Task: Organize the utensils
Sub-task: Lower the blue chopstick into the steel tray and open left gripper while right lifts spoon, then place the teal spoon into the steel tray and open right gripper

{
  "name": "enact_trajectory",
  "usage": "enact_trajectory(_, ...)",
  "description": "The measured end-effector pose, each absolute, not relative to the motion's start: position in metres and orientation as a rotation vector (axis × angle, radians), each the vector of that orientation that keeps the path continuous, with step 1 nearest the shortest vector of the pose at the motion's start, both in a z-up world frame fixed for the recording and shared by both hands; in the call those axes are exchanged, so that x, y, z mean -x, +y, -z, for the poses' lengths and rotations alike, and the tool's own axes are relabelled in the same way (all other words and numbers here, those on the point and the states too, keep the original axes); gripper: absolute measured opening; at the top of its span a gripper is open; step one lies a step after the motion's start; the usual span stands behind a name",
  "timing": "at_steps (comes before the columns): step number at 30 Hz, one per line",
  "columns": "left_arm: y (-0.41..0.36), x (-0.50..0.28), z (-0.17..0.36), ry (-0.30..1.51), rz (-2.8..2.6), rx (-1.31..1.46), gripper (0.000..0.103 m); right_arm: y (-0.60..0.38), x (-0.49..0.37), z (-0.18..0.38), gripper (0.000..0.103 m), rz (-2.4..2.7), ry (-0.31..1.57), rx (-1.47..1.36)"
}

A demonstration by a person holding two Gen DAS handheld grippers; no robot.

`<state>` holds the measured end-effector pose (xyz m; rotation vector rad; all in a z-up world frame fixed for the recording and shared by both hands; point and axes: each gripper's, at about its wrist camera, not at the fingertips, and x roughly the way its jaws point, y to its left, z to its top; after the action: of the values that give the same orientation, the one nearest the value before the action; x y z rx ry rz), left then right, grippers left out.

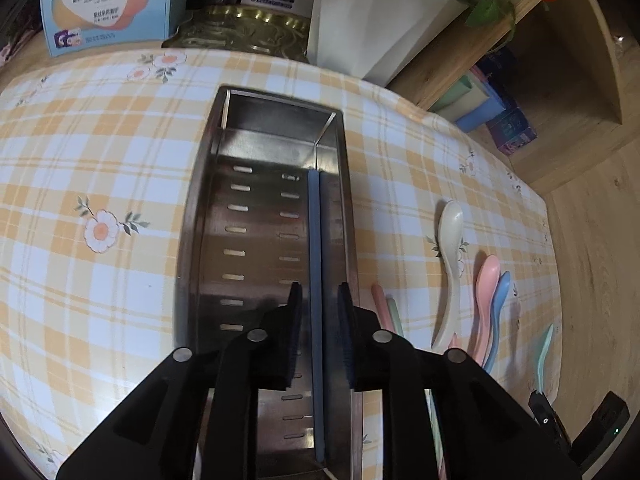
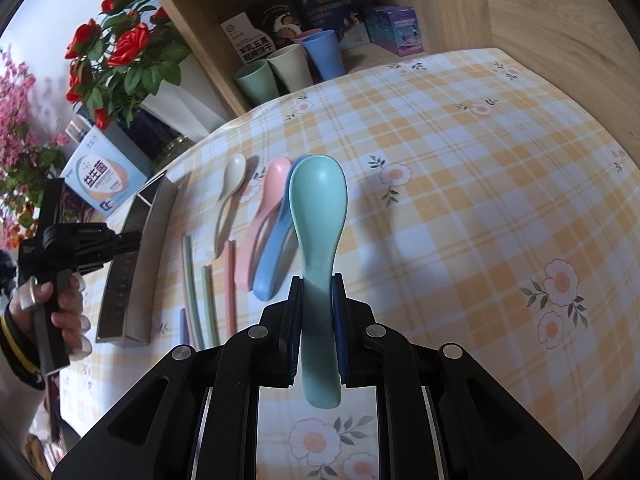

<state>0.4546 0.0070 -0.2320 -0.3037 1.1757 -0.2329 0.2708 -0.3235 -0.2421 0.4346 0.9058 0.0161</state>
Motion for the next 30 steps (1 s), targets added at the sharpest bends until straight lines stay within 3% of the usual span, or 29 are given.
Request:
enact_trajectory(3,0.015,-0.443,0.212,1.116,0.246,0.252,0.028,-0.315,-0.274,0.236,0.014,-0.029,0.906,-0.416)
enact_trajectory(9,0.039,-0.407,0.178,0.996,0.244,0.097,0.060,-0.275,-0.300,0.222,0.014,-0.107,0.932,-0.359)
enact_trajectory(13,0.063,-0.384,0.170,0.947,0.216,0.025,0.088,-0.232,-0.331,0.214,0.014,-0.182,0.960,-0.313)
enact_trajectory(19,0.098,-0.372,0.172,0.945,0.175,0.030,0.097,-0.157,-0.387,0.209,0.014,-0.280,1.001,-0.253)
enact_trajectory(30,0.157,-0.358,0.185,0.913,0.055,0.130,0.097,-0.058,-0.467,0.230,0.014,-0.279,1.115,-0.081)
